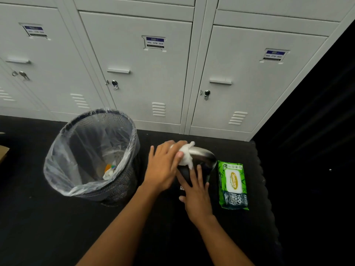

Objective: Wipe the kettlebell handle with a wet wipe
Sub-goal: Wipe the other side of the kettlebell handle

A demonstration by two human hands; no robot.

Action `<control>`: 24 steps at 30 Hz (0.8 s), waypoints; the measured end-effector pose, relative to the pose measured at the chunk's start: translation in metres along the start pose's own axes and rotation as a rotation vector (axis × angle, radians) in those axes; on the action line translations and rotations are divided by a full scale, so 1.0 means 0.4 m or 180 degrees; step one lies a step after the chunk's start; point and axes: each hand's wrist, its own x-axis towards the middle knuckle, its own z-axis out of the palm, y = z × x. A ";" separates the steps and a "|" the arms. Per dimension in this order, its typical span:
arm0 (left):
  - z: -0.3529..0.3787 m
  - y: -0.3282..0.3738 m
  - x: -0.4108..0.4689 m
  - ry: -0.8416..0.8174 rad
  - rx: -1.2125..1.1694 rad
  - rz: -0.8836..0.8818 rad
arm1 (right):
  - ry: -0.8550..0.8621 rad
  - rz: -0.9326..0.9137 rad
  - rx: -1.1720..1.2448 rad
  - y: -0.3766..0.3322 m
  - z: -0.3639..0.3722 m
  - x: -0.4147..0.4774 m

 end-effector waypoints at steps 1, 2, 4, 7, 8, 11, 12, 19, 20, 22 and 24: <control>0.001 -0.002 -0.004 0.0059 -0.0247 -0.0145 | 0.0008 -0.0010 0.0005 0.000 0.000 0.000; 0.005 0.001 -0.005 0.0105 -0.0360 -0.0236 | 0.0007 -0.0013 -0.0006 0.001 0.001 0.000; 0.014 0.023 -0.002 0.0097 -0.0127 -0.0166 | 0.0033 0.0000 -0.0003 0.002 0.008 0.003; 0.026 0.099 0.032 -0.0206 0.0810 0.0441 | 0.0017 0.0113 0.0098 0.002 0.016 0.005; 0.036 0.130 0.048 -0.0340 0.1135 0.0720 | -0.0019 0.0160 0.0117 0.001 0.017 0.006; 0.062 0.202 0.094 -0.0898 0.1818 0.1491 | -0.0106 0.0300 0.0274 0.000 0.007 0.008; 0.059 0.206 0.110 -0.0973 0.1848 0.1593 | -0.0115 0.0276 0.0240 0.000 0.003 0.009; -0.035 0.061 0.107 -0.0604 0.0657 0.1176 | 0.0002 0.0021 -0.0013 0.006 0.007 0.003; -0.040 0.040 0.092 -0.0537 0.0423 0.0996 | 0.0009 0.0006 -0.0064 0.005 0.007 0.003; -0.035 -0.002 0.064 -0.0324 -0.0228 0.0541 | 0.0006 0.0001 -0.0078 0.002 0.004 0.003; -0.021 -0.022 0.038 -0.0098 -0.1315 -0.0050 | 0.0004 -0.0003 -0.0068 0.002 0.001 0.003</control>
